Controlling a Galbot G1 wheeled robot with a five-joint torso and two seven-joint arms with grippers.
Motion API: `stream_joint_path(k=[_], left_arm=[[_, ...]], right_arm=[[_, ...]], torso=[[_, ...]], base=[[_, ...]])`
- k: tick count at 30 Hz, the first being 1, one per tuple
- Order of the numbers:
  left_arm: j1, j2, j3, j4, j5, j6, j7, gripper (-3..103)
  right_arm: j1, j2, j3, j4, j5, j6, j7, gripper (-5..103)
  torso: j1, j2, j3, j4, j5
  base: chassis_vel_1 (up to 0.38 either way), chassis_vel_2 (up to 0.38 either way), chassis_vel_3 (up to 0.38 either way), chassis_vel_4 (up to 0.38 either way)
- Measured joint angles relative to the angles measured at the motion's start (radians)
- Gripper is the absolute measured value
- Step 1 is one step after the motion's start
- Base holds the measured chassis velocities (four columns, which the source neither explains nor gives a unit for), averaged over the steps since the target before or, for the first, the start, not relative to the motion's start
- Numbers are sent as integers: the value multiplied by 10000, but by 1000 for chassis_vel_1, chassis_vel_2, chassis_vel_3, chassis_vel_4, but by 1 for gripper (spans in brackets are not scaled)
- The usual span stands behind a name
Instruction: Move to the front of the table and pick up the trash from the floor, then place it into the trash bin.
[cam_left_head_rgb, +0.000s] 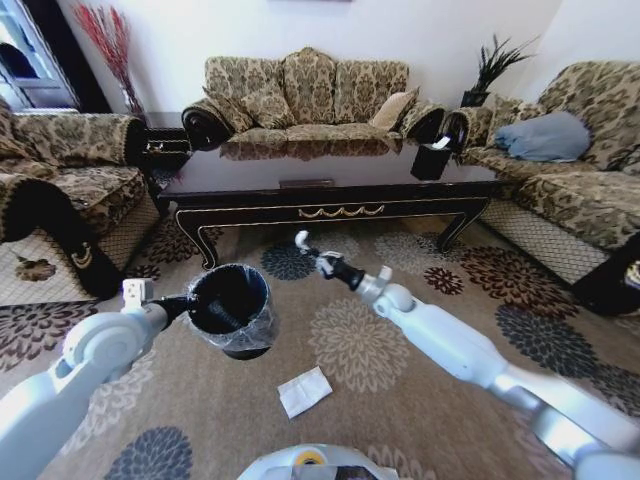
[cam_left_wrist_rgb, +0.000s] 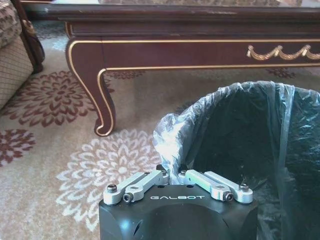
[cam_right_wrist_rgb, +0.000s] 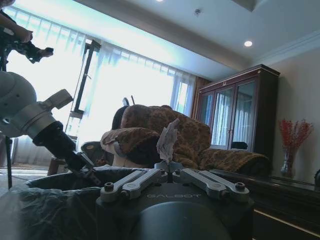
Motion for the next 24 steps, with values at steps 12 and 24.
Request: stream_joint_path(k=[12,24], left_arm=[[-1079,-12,803,653,-51,0,165,3],[-1886,-34,1495,977,-1,-278,474,3]], right_arm=[[739,609,-1364,38,16,9,-144,0],[1071,898,-1911,66,92,-24,53,0]], torso=[[0,0,0,-5,0],[1,0,0,-3,1]], base=[[0,0,0,0],[0,0,0,0]])
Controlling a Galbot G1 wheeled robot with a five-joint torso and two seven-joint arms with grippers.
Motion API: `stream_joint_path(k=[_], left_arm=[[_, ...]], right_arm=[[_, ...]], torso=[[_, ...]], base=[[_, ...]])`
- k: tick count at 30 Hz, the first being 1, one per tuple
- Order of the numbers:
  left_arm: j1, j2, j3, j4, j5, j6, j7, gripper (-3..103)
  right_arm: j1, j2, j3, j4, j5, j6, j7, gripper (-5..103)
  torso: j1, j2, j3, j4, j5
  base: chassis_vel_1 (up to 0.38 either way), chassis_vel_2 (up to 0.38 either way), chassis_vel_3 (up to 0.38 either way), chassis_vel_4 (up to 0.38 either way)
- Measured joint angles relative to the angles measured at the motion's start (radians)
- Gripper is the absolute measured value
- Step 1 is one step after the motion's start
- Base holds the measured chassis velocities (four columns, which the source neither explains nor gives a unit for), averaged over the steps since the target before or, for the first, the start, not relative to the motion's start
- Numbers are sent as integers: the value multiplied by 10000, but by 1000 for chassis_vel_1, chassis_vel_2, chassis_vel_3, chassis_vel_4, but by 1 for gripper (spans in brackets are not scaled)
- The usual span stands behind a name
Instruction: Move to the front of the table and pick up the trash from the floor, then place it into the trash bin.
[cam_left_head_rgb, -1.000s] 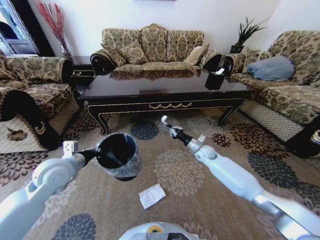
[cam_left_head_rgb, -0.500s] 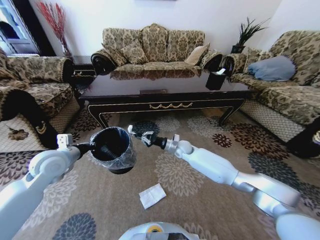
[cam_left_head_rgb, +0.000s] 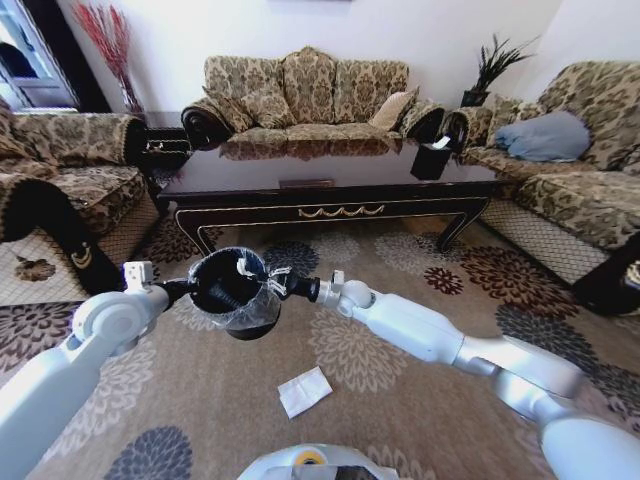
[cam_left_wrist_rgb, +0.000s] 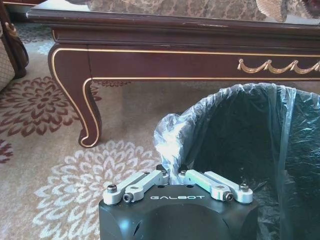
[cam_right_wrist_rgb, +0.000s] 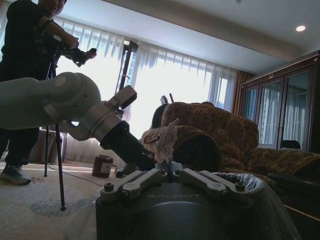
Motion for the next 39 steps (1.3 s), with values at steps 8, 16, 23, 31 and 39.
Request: stream_joint_path(k=[8,16,23,31,39], left_arm=[[-70,-32,51,20,32,-47,48,3],[292,7,-337,-114,75,-51,62,3],[873,96,-926,-351,102,-80,41,3],[1095,144,-1379,-669,-63,-79,-242,3],[1151,470,-1734,-808,-249,-78,-348,3]], right_arm=[[11,9,-161,-62,-37,4,289,9],[-21,-311,13,18,-48,2,291,41],[-490,-832,953,186,-46,-168,509,68],[-1649,-1859,1361,103,-229,-1311,629,99],[-2473,-1982,1432,-864,-1515,-1577,-404,100]], torso=[[0,0,0,0,1],[0,0,-1,0,1],[-1,0,-2,2,3],[0,0,-2,-2,3],[0,0,-2,1,2]], base=[[0,0,0,0],[0,0,0,0],[0,0,0,0],[0,0,0,0],[0,0,0,0]])
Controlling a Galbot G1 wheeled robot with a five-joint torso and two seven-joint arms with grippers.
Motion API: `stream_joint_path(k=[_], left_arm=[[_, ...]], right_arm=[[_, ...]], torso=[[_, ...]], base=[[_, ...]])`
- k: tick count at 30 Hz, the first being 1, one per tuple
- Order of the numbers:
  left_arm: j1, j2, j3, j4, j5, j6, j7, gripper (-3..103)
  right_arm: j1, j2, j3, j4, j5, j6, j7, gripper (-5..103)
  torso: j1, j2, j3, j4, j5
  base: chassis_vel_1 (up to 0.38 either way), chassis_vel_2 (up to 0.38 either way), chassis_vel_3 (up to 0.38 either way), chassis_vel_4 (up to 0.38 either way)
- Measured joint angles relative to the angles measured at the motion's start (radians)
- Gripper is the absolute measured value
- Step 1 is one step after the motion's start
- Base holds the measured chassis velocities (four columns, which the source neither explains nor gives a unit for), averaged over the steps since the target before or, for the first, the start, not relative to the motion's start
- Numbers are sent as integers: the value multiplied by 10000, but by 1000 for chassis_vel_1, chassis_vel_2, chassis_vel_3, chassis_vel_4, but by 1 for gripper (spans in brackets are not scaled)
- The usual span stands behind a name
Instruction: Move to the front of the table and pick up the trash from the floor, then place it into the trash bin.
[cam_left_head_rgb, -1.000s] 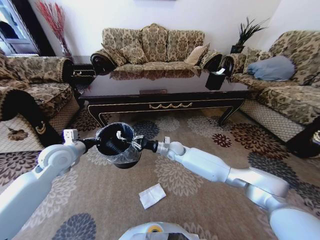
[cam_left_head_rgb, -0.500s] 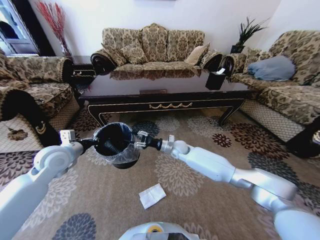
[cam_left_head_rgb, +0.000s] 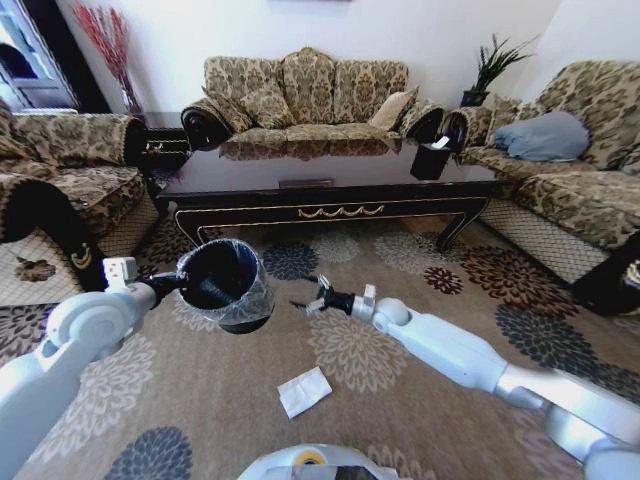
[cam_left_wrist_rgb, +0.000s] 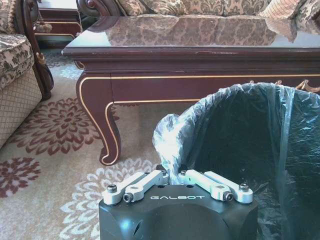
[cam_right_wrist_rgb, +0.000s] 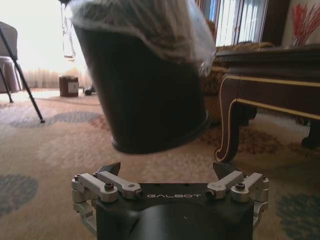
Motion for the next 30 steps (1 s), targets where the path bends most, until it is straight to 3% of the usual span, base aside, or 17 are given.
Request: stream_joint_path(k=[4,10,13,19,26,30], left_arm=[[1,116,-63,-73,-49,19,-15,3],[-34,94,-53,-44,-52,34,-17,3],[-29,21,-34,-5,-27,46,-18,3],[-15,-16,-16,43,-8,58,-15,3],[-61,8,9,65,-1,66,-13,3],[-73,23,-10,67,-1,71,-1,3]], right_arm=[[-457,306,-56,-1211,-1371,332,-1130,100],[-702,551,-288,-1777,-1839,559,-2131,100],[-701,845,-302,-2469,-2619,839,-3204,100],[-671,1478,-152,-3622,-4120,1443,-4334,100],[-867,2100,-18,-4669,-5326,1931,-4995,100],[-1081,2687,138,-5222,-6100,2340,-4562,100]], torso=[[0,0,1,-1,1],[0,0,1,-1,0],[0,0,1,0,-2],[0,0,1,0,-3],[0,0,1,-1,-3],[0,0,1,-3,-3]], base=[[0,0,0,0],[0,0,0,0],[0,0,0,0],[0,0,0,0],[0,0,0,0],[0,0,0,0]])
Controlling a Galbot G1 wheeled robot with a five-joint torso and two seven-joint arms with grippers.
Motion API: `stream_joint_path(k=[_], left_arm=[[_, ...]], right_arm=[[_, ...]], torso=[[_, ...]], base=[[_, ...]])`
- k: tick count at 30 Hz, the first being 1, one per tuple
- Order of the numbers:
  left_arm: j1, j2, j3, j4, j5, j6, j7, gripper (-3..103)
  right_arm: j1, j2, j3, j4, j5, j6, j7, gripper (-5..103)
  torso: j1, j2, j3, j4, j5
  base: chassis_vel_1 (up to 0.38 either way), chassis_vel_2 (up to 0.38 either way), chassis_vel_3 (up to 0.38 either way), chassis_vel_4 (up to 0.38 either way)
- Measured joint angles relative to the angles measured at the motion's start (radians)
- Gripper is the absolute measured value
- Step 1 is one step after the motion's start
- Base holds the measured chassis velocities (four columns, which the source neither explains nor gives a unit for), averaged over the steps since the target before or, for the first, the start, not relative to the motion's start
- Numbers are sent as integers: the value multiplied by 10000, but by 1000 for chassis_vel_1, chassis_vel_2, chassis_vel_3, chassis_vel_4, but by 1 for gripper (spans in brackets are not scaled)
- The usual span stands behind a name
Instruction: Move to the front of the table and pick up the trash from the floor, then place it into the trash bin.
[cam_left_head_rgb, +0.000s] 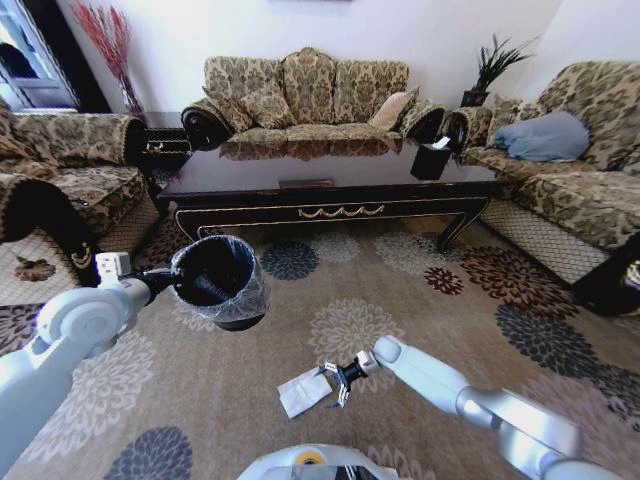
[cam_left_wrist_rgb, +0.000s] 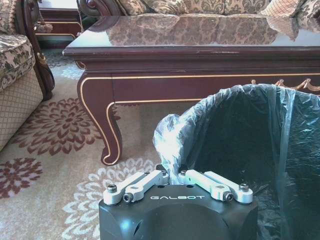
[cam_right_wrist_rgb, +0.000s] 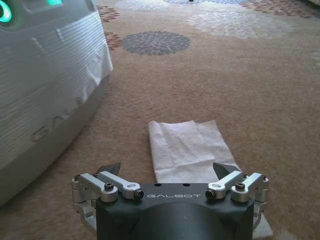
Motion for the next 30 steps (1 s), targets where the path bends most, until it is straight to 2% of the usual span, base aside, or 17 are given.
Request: stream_joint_path(k=[9,13,15,19,20,22,24,27,29,30], left_arm=[[15,-76,5,52,12,2,28,3],[-13,-79,39,146,22,2,72,3],[-33,-77,59,174,41,2,94,3],[-134,-56,164,245,86,2,174,3],[-134,-56,164,245,86,2,174,3],[-161,-45,225,256,103,2,187,3],[-163,-43,238,257,109,2,188,3],[-163,-26,251,257,119,2,189,3],[-163,-24,251,257,119,3,189,3],[-160,-9,251,256,119,2,189,3]], right_arm=[[-2,765,23,-769,-707,82,1094,100],[100,876,59,-1003,-884,86,1133,102],[131,861,70,-1017,-895,86,1133,100],[180,744,84,-1011,-893,86,1125,79],[180,744,84,-1011,-893,86,1125,79],[185,709,108,-1008,-893,86,1114,68],[187,701,119,-1007,-893,86,1110,68],[169,706,179,-1064,-974,115,1044,51],[164,709,190,-1072,-990,121,1029,51],[136,711,273,-1114,-1113,172,926,41]], torso=[[0,0,0,3,1],[0,0,0,2,1],[-1,0,0,3,0],[0,0,0,1,0],[0,0,0,1,0],[0,0,1,1,1],[0,0,0,2,0],[0,0,0,2,0],[0,0,0,2,1],[0,0,0,2,2]], base=[[0,0,0,0],[0,0,0,0],[0,0,0,0],[0,0,0,0],[0,0,0,0],[0,0,0,0],[0,0,0,0],[0,0,0,0],[0,0,0,0],[0,0,0,0]])
